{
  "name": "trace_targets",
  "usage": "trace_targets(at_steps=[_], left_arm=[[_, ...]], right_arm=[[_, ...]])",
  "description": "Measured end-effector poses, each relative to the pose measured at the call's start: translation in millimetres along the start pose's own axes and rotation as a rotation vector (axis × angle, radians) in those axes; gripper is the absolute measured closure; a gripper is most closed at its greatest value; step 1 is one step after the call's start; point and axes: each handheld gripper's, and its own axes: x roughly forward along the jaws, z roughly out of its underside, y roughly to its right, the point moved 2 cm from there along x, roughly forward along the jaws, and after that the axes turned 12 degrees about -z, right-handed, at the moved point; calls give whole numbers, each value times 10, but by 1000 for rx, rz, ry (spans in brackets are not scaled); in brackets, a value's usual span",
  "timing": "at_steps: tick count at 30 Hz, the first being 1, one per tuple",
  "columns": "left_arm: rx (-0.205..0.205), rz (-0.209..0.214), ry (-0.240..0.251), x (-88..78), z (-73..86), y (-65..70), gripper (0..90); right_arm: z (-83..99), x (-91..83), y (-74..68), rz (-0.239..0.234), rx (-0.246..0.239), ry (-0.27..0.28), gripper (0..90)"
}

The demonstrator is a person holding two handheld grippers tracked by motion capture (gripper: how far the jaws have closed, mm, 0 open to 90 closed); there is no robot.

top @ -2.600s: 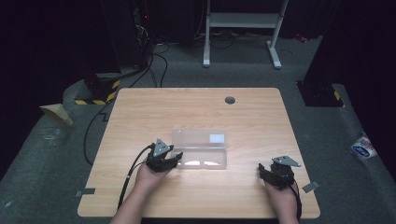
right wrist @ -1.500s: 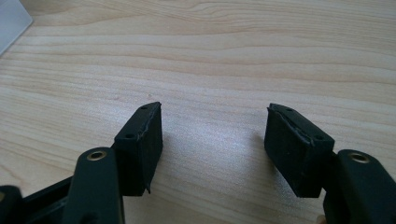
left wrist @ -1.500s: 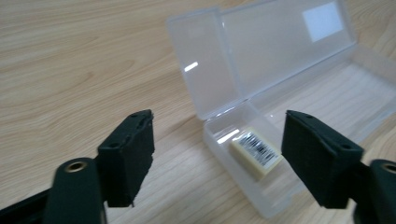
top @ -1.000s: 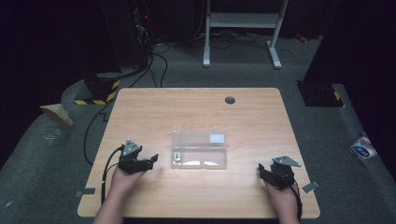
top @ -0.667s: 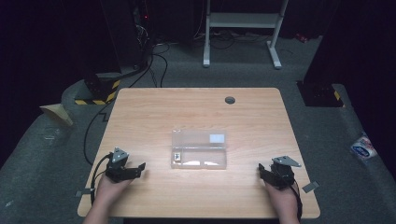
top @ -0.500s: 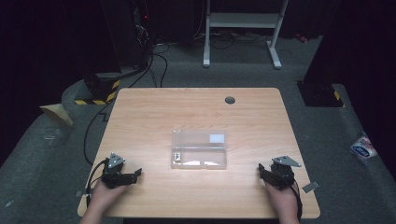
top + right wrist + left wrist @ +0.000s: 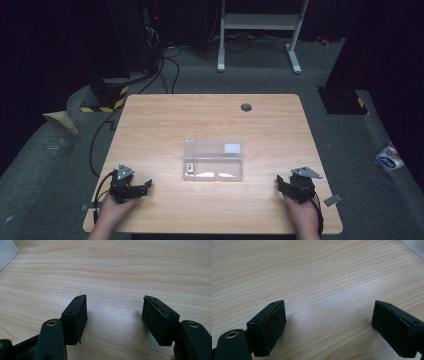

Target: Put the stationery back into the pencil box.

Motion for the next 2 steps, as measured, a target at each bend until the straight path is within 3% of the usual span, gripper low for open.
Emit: trace_targets(at_steps=[2], left_arm=[[-1,-1,1,1,0,1,126]], right_arm=[[0,0,0,0,0,0,367]])
